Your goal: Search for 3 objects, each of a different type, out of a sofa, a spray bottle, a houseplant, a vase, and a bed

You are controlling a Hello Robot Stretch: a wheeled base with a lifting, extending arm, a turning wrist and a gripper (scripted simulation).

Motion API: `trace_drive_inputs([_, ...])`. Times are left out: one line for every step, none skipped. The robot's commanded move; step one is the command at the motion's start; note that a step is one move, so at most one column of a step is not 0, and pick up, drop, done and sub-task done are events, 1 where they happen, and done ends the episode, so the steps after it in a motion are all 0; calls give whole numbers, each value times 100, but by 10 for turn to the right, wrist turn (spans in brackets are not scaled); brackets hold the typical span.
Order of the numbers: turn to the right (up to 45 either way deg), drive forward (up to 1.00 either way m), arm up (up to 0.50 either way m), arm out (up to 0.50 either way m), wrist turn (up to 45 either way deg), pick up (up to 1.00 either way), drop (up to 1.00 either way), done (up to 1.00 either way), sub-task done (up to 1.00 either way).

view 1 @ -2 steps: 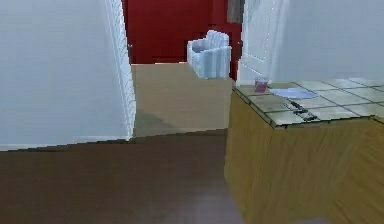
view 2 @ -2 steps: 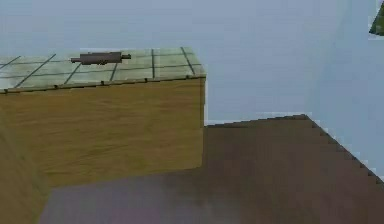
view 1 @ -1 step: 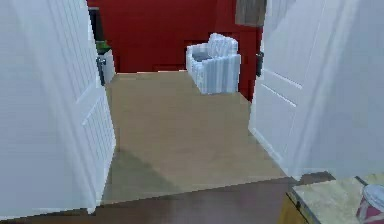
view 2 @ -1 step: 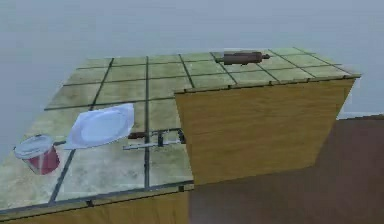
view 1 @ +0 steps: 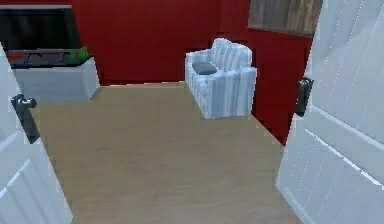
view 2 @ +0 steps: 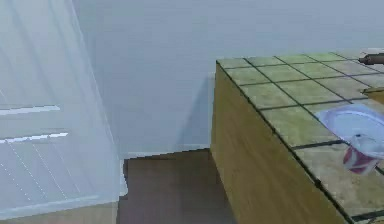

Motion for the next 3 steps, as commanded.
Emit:
trace_drive_inputs([0,100,0,0,0,0,0,0,0])
trace_drive_inputs([0,95,0,0,0,0,0,0,0])
trace_drive_inputs([120,0,0,0,0,0,0,0,0])
